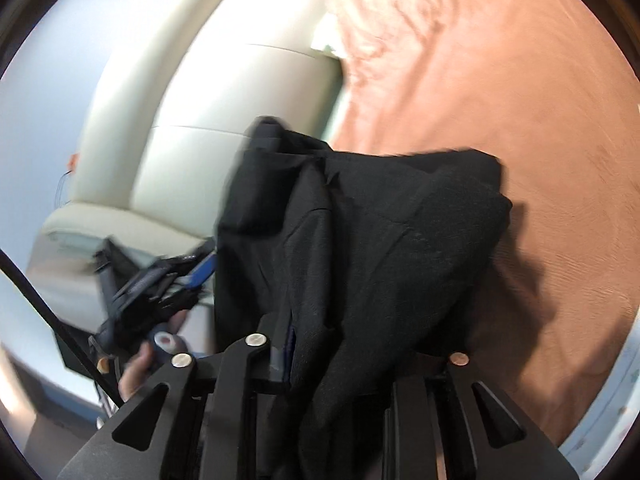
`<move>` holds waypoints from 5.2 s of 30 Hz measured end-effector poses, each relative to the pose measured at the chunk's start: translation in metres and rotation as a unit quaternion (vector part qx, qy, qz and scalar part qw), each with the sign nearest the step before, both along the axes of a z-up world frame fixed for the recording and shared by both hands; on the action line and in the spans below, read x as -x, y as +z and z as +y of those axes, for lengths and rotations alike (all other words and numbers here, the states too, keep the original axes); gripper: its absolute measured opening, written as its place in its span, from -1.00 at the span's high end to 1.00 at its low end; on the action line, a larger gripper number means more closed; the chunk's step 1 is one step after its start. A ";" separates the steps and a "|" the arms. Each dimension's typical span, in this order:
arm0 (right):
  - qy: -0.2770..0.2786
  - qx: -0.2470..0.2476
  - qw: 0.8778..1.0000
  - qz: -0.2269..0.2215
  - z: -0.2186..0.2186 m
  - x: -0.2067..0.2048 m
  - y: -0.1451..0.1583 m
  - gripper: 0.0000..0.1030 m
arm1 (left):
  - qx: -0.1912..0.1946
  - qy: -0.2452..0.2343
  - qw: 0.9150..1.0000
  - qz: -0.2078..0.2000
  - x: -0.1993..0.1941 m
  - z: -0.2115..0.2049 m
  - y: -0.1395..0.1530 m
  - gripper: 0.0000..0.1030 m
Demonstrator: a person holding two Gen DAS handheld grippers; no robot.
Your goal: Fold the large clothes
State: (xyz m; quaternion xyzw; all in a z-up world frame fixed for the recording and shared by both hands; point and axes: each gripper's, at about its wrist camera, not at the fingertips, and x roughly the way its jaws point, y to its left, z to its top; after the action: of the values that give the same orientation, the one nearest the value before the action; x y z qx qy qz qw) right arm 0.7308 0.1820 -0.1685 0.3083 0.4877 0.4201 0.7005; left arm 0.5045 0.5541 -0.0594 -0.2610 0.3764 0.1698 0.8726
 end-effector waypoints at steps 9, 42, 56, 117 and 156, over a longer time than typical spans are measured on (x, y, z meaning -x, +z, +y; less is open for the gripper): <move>-0.048 0.048 0.997 0.033 -0.022 0.016 0.004 -0.55 | -0.046 0.021 0.999 -0.003 0.079 -0.019 0.002 -0.83; 0.018 0.044 0.999 -0.015 0.023 0.030 -0.019 0.39 | 0.086 0.138 0.985 -0.056 0.176 -0.046 -0.094 -0.01; -0.011 0.069 0.997 -0.026 -0.021 0.056 0.004 -0.51 | 0.092 0.161 0.982 -0.025 0.196 -0.078 -0.084 -0.07; -0.270 0.268 0.872 -0.308 -0.370 0.598 0.150 -1.00 | -0.162 -0.211 0.943 -0.200 0.451 -0.501 0.080 -1.00; -0.327 0.308 0.826 -0.341 -0.399 0.698 0.114 -1.00 | -0.178 -0.192 0.932 -0.249 0.535 -0.525 0.061 -1.00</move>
State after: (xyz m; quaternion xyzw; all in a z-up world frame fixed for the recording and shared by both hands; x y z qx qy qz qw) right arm 0.0329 -0.2168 -0.0541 0.0545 0.1925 0.0728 0.9771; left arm -0.0308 0.0296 0.0016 -0.0579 0.1533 -0.0067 0.9865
